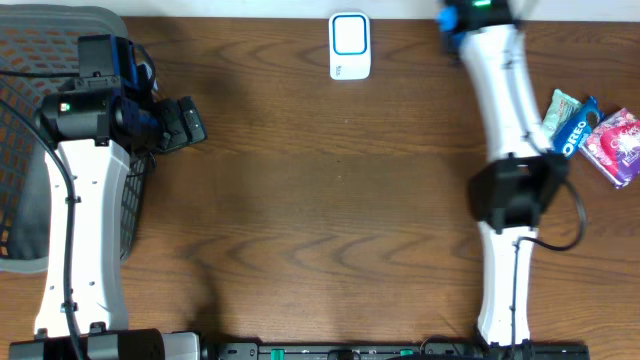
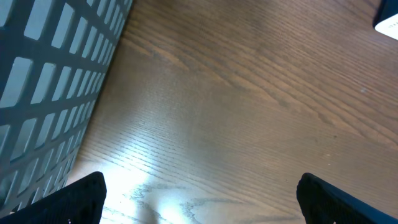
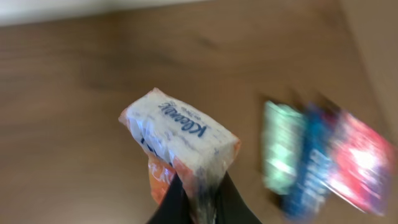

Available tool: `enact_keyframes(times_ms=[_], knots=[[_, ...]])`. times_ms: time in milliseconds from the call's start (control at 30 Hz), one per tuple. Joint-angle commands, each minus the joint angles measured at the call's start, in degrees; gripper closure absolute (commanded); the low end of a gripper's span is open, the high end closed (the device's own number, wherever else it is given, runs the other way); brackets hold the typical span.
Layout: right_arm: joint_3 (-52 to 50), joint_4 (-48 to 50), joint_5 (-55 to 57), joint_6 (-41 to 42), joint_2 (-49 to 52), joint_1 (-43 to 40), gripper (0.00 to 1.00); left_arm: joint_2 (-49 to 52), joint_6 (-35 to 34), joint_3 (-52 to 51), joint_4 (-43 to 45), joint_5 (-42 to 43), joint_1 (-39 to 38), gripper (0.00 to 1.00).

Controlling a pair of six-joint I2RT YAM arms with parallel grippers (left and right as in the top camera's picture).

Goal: Scan the item barcode
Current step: 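Carry the orange box to the right edge and release it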

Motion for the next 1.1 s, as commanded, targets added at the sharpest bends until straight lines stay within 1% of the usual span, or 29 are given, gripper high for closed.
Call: enact_keyframes(times_ms=[0,133,300,367,400,433,467,500,533,567,600,667,733,767,867,933,1000,1067], knots=[[0.22,-4.83,1.14,2.95,-1.51,-5.33,0.99,-0.02,0.31,0.07,-0.17,-0.52,0.15,0.02],[-0.15,-9.77,-0.85,3.72,-1.42,-12.26,0.99,-0.02,0.31,0.07,-0.17,-0.52,0.15,0.02],[-0.17,-10.36,-1.6,3.82,-1.42,-18.05,0.99,-0.02,0.31,0.07,-0.17,-0.52,0.15,0.02],[-0.17,-10.36,-1.66,5.27,-1.42,-20.22,0.99,-0.02,0.31,0.07,-0.17,-0.52,0.15,0.02],[-0.52,-10.36,-1.88,5.68,-1.4,-22.62,0.96,-0.02,0.33,0.07,-0.17,-0.52,0.15,0.02],[-0.61,-10.36,-1.97,6.32,-1.4,-23.41,0.91,-0.02,0.33,0.09,-0.17,-0.52,0.15,0.02],[-0.83,-10.34,-2.6,6.25,-1.4,-24.0,0.82,-0.02,0.31,0.07,-0.17,-0.52,0.15,0.02],[-0.96,-10.36,-3.3,6.25,-1.4,-24.5,0.76,-0.02,0.31,0.07,-0.17,-0.52,0.15,0.02],[-1.03,-10.36,-4.44,6.25,-1.4,-24.96,0.73,-0.02,0.31,0.07,-0.17,-0.52,0.15,0.02],[-1.09,-10.36,-7.13,6.25,-1.4,-25.68,0.6,-0.02,0.31,0.07,-0.17,-0.52,0.15,0.02],[-1.16,-10.38,-8.74,6.25,-1.4,-26.01,0.5,-0.02,0.31,0.07,-0.17,-0.52,0.15,0.02],[-1.22,-10.36,-11.37,6.25,-1.4,-26.32,0.42,-0.02,0.31,0.07,-0.17,-0.52,0.15,0.02],[-1.22,-10.29,-13.38,6.25,-1.4,-26.36,0.38,-0.02,0.31,0.09,-0.17,-0.52,0.15,0.02],[-1.22,-9.94,-15.87,6.23,-1.4,-26.29,0.34,-0.02,0.31,0.07,-0.17,-0.52,0.15,0.02],[-1.22,-10.01,-21.0,5.6,-1.4,-25.94,0.33,-0.02,0.31,0.07,-0.17,-0.52,0.15,0.02],[-1.22,-10.49,-25.0,4.07,-1.42,-25.57,0.34,-0.02,0.31,0.09,-0.17,-0.52,0.15,0.02],[-1.22,-11.67,-29.22,4.11,-1.68,-25.09,0.33,-0.02,0.31,0.07,-0.17,-0.52,0.15,0.02],[-1.22,-12.72,-32.89,4.98,-2.4,-24.44,0.3,-0.02,0.31,0.07,-0.17,-0.52,0.15,0.02]])
